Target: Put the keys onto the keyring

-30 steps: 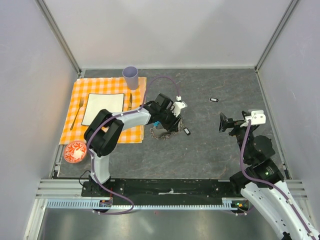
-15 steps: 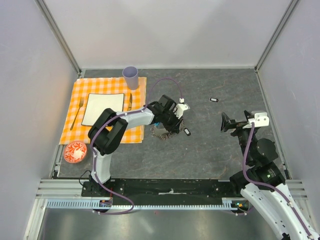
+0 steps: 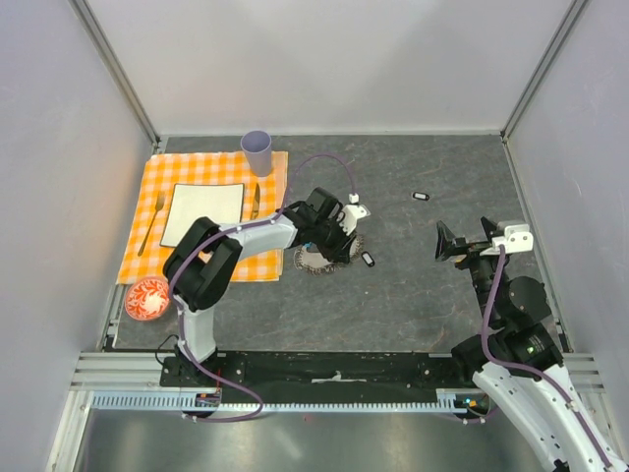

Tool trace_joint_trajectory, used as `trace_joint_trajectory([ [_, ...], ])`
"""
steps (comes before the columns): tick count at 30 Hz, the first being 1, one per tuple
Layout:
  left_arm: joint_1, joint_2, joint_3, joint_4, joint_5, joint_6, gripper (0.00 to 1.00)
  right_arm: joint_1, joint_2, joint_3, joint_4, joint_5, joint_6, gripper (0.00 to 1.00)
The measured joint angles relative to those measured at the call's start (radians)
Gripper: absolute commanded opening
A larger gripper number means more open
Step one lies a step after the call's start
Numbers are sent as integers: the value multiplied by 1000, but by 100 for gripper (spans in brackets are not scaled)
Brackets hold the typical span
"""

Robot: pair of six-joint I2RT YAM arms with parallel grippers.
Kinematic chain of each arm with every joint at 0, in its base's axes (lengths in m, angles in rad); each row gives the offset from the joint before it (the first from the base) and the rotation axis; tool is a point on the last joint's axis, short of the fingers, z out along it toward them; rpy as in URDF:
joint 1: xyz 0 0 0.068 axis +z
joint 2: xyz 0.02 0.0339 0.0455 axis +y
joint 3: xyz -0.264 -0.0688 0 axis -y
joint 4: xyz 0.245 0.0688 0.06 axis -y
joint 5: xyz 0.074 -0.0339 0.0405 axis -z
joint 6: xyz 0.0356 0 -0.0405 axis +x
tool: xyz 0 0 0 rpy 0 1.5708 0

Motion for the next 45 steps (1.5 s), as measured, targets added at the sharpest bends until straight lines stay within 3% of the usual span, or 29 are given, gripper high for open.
trace_joint_trajectory([
  [5,0,-46,-44,45,-8,-5,2,0,26,3,-3,-28,2,98],
  [12,0,-48,-53,116,-85,-69,2,0,179,46,-58,-120,40,98],
  [16,0,-48,-60,142,-136,-130,13,0,303,96,-98,-212,92,98],
  [24,0,-43,-60,149,-176,-199,24,0,504,132,-144,-424,182,98],
  [33,0,-14,-60,140,-197,-221,38,3,542,140,-166,-486,214,98],
  [38,0,-14,-59,140,-201,-231,55,5,542,141,-166,-489,214,98],
  [45,1,-28,-59,136,-212,-234,51,5,542,140,-166,-494,211,98],
])
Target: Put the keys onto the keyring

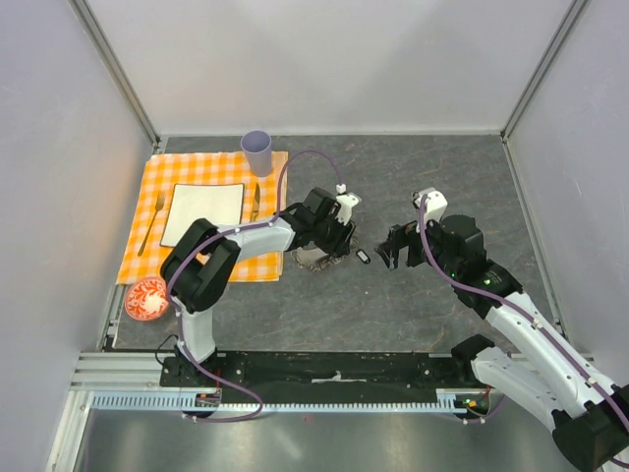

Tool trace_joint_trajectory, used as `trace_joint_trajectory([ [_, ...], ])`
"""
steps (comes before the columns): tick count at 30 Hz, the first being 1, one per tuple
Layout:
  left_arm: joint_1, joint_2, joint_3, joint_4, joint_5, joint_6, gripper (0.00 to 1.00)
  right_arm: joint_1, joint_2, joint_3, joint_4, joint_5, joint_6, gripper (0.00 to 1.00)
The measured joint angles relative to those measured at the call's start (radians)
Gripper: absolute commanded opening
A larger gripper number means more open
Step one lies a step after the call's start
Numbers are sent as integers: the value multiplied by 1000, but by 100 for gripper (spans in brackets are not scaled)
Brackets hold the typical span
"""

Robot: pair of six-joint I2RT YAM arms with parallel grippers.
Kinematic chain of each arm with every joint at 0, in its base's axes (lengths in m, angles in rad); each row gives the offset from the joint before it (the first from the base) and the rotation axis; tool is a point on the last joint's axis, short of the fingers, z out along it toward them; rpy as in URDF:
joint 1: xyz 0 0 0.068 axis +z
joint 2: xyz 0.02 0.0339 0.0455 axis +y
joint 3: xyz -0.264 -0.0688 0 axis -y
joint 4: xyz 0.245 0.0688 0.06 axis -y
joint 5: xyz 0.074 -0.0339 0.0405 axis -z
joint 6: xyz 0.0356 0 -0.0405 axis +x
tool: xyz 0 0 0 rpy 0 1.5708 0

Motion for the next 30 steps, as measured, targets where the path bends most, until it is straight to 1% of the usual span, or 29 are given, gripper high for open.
trace_joint_trajectory([
  [1,0,-6,0,0,-1,1,47,0,0,0,0,-2,-1,98],
  [4,1,-36,-8,0,-3,16,42,0,0,0,0,-6,-5,98],
  [7,5,-58,-18,0,-3,40,40,0,0,0,0,-6,-6,98],
  [11,19,-76,-29,-12,-3,50,41,0,16,0,1,-17,-4,98],
  [16,53,-145,-113,11,-8,26,43,0,135,0,7,-44,15,98],
  [20,73,-235,-209,42,-61,-23,43,0,271,13,15,-63,46,98],
  [22,76,-284,-262,69,-91,-48,43,0,335,22,34,-67,58,95],
  [25,75,-377,-359,116,-139,-91,44,0,437,44,72,-78,83,80],
  [26,74,-397,-378,127,-149,-99,44,0,467,52,86,-83,88,70],
  [28,74,-439,-427,164,-172,-113,44,0,537,73,119,-93,101,60],
  [29,74,-456,-443,172,-189,-115,44,0,571,84,134,-98,114,49],
  [30,74,-468,-455,177,-200,-115,44,1,603,92,150,-103,125,46],
])
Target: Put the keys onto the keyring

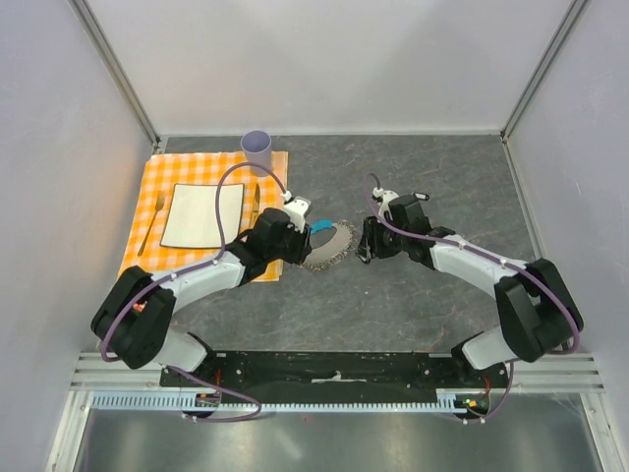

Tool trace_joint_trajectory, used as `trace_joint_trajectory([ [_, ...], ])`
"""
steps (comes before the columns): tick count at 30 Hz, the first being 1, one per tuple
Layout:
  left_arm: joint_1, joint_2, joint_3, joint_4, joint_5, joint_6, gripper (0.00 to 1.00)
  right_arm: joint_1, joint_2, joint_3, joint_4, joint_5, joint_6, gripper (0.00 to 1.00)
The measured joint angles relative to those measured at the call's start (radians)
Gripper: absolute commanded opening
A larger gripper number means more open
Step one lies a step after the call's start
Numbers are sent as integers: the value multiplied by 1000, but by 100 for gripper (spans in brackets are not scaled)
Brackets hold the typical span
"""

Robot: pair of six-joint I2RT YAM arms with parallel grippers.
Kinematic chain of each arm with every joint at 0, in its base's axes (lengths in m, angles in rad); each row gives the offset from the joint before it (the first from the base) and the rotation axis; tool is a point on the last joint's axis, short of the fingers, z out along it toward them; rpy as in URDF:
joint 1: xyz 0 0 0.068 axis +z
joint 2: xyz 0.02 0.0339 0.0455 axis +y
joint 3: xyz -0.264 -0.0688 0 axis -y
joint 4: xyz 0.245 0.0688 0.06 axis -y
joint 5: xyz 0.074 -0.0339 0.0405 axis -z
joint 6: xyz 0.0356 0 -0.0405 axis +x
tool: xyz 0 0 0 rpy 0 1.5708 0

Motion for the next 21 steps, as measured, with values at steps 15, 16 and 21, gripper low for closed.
trace_joint_trajectory([
  [15,0,-48,-21,35,-80,0,45,27,239,69,151,-58,124,25],
  [16,0,-48,-21,35,-80,0,45,27,248,69,157,-60,128,25],
  [21,0,-48,-20,35,-80,0,45,32,275,69,179,-64,140,22],
])
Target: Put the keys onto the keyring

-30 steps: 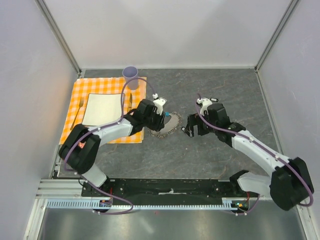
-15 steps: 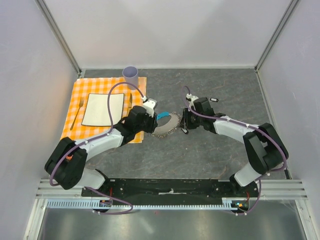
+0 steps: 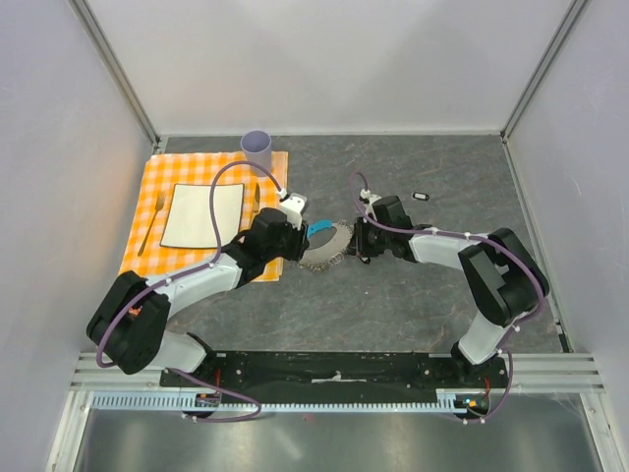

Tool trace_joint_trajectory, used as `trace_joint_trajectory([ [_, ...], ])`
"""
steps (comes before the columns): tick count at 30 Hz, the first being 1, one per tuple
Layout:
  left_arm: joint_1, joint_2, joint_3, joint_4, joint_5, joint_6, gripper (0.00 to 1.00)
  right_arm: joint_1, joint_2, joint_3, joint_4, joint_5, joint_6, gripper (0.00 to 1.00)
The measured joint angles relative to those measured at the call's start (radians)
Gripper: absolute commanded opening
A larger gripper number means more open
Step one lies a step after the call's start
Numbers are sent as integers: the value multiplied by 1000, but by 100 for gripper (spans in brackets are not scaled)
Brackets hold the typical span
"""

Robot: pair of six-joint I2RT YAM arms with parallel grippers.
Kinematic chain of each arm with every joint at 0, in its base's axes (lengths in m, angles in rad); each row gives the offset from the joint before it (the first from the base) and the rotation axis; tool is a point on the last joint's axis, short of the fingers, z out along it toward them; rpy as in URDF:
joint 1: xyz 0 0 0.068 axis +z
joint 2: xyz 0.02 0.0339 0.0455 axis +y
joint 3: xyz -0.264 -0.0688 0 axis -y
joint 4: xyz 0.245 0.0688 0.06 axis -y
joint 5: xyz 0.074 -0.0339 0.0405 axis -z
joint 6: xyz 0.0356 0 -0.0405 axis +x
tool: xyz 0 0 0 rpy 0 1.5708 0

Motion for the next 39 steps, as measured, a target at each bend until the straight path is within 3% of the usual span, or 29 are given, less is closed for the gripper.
trace_joint_trajectory([
  [11,0,0,0,0,-6,0,45,0,53,0,61,-10,7,20],
  [16,0,0,0,0,-5,0,45,0,55,0,90,-20,-4,27],
  [29,0,1,0,0,11,0,45,0,55,0,167,-51,-44,23],
  [39,0,9,0,1,21,0,45,1,87,1,166,-51,-65,26],
])
